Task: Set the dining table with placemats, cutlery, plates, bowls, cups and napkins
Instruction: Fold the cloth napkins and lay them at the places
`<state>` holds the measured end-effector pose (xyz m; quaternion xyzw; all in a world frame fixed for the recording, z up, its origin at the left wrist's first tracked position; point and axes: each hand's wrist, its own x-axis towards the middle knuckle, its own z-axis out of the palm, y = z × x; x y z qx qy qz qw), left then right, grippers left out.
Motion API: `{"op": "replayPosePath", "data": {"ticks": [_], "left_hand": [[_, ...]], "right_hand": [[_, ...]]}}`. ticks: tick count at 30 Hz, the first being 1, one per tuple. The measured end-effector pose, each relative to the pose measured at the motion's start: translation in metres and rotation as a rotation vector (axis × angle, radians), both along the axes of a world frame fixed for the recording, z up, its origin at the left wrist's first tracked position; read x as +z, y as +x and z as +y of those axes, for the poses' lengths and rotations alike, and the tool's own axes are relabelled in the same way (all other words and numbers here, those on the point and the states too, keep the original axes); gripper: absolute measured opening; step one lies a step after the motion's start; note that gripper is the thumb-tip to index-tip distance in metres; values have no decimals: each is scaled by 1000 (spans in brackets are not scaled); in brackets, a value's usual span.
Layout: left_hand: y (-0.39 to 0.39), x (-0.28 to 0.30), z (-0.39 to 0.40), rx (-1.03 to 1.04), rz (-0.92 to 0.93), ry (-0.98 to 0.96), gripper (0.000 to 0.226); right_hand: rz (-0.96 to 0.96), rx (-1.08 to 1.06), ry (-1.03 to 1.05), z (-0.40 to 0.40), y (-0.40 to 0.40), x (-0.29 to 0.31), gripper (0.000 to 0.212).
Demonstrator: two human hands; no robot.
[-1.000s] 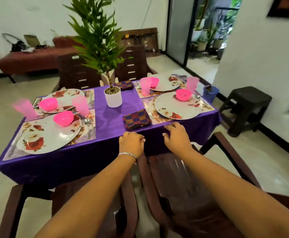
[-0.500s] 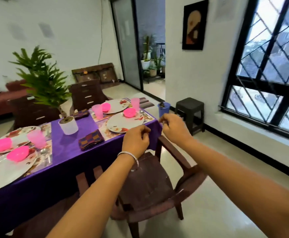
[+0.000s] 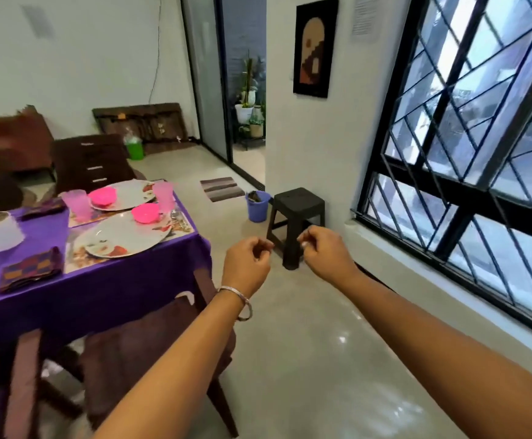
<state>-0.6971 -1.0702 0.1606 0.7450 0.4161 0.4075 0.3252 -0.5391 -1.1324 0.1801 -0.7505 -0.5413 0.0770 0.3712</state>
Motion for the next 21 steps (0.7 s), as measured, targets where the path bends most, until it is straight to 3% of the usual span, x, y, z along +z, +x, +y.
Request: {"op": "replayPosePath", "data": {"ticks": [6,12,17,21], "left_hand": [[60,-19,87,81,4,-36,17],[118,-16,237,273,-109,-92,30],[177,-22,330,248,-115,-134,42],[208,-32,399,270,-85,-159,37]], "right_hand": [[70,133,-2,108,50,-13,10],[130,274,-38,251,111,1,19],[207,253,-43,358,169,4,24],[308,302,-63,438,197,-13,22]]}}
